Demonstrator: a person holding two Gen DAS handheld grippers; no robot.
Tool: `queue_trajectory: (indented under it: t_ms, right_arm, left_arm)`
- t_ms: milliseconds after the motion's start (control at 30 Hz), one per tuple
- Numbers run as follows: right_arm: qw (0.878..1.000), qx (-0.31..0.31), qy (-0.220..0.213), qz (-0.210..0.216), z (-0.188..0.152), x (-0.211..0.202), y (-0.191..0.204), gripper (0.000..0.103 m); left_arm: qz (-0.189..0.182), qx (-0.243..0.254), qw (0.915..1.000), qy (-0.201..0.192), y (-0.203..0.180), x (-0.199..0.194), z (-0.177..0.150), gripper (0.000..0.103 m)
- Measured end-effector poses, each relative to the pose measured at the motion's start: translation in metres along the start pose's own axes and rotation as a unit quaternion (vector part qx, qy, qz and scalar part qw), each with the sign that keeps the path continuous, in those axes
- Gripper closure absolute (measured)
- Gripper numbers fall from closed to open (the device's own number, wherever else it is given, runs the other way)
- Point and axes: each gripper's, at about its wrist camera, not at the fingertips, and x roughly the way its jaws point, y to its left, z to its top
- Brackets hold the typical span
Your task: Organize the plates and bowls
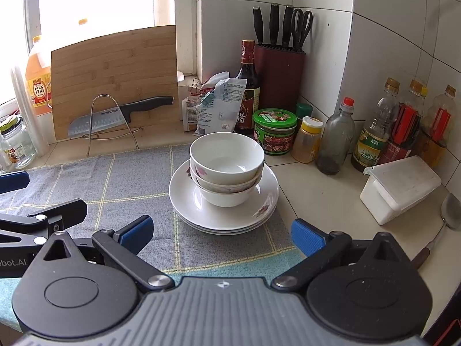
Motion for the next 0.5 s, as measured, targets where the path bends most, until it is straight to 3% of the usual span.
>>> queue_trajectory:
  t_ms: [500]
  right_arm:
    - [1.0,0.006,0.002,-0.007,0.0005,-0.0005,-0.0019,0.0]
  left_arm:
    - [0.0,-0.001,1.0,0.002,-0.0009,0.0011,0.0014,0.001]
